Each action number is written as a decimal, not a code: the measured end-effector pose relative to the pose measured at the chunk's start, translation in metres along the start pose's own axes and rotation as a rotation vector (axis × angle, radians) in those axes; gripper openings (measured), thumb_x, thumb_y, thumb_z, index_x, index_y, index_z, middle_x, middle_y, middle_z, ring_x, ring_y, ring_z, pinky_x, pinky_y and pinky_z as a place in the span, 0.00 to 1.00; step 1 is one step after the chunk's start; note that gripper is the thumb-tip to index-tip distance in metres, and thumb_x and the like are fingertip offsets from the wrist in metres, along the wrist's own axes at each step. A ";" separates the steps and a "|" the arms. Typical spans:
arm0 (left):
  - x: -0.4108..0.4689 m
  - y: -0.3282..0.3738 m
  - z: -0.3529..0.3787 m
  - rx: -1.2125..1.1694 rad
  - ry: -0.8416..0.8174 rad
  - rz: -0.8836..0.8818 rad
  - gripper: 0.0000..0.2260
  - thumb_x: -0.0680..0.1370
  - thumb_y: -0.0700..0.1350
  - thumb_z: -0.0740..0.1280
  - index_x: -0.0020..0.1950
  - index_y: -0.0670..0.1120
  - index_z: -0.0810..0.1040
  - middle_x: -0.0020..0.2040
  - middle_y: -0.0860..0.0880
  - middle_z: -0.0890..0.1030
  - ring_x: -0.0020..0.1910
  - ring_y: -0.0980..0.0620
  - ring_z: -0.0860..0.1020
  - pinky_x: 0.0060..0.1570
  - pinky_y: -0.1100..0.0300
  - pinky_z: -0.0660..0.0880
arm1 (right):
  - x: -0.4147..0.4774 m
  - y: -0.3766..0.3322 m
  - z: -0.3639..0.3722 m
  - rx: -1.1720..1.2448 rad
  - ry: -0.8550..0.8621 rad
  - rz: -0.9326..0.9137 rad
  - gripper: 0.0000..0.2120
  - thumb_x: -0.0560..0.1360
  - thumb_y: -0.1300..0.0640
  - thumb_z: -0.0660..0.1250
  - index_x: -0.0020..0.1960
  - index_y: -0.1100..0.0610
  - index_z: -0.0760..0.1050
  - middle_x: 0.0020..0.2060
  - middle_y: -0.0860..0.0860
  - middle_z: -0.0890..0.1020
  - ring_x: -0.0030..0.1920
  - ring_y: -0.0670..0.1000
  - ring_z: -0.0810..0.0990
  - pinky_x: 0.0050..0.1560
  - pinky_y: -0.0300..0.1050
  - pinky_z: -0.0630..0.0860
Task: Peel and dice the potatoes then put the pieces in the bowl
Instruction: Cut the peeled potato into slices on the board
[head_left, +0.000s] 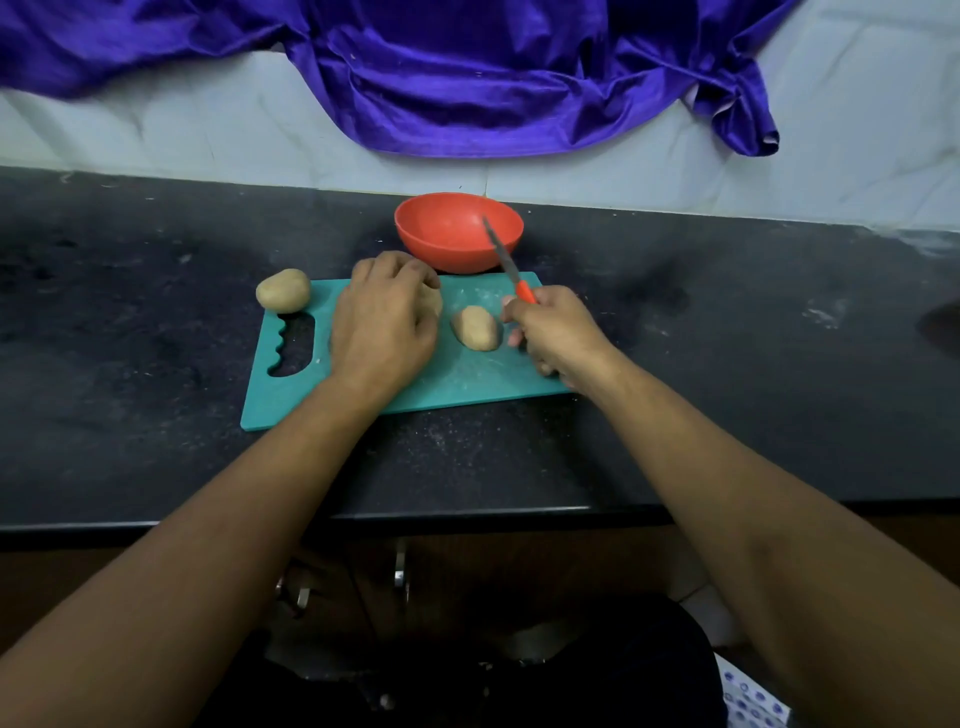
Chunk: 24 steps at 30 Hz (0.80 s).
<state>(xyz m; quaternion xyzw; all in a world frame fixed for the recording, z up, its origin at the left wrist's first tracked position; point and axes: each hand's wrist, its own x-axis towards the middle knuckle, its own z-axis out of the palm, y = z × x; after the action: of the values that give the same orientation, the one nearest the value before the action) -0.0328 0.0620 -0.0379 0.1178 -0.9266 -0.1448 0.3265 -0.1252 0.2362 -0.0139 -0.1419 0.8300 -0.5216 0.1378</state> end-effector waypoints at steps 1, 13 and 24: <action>0.000 0.001 0.000 -0.012 -0.014 0.047 0.12 0.75 0.46 0.69 0.58 0.48 0.80 0.60 0.47 0.78 0.60 0.42 0.74 0.54 0.44 0.75 | -0.001 0.001 -0.003 0.076 -0.003 0.028 0.12 0.83 0.53 0.64 0.51 0.61 0.78 0.33 0.53 0.78 0.20 0.45 0.65 0.21 0.40 0.62; 0.017 0.009 0.008 0.101 -0.258 0.201 0.23 0.75 0.66 0.68 0.62 0.52 0.81 0.58 0.50 0.84 0.71 0.49 0.72 0.78 0.43 0.50 | -0.005 0.010 -0.018 -0.021 -0.020 0.015 0.07 0.83 0.56 0.60 0.57 0.53 0.76 0.33 0.52 0.82 0.21 0.45 0.70 0.22 0.40 0.69; 0.011 -0.003 -0.002 0.141 -0.237 0.191 0.25 0.73 0.72 0.64 0.58 0.55 0.81 0.54 0.52 0.82 0.65 0.50 0.75 0.76 0.36 0.52 | -0.007 0.013 -0.021 -0.086 -0.013 -0.027 0.12 0.84 0.55 0.61 0.67 0.48 0.74 0.37 0.53 0.84 0.22 0.43 0.70 0.24 0.39 0.70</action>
<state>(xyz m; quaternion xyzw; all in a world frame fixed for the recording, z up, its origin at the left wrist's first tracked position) -0.0393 0.0557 -0.0307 0.0338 -0.9735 -0.0603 0.2181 -0.1274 0.2616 -0.0162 -0.1621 0.8487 -0.4864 0.1298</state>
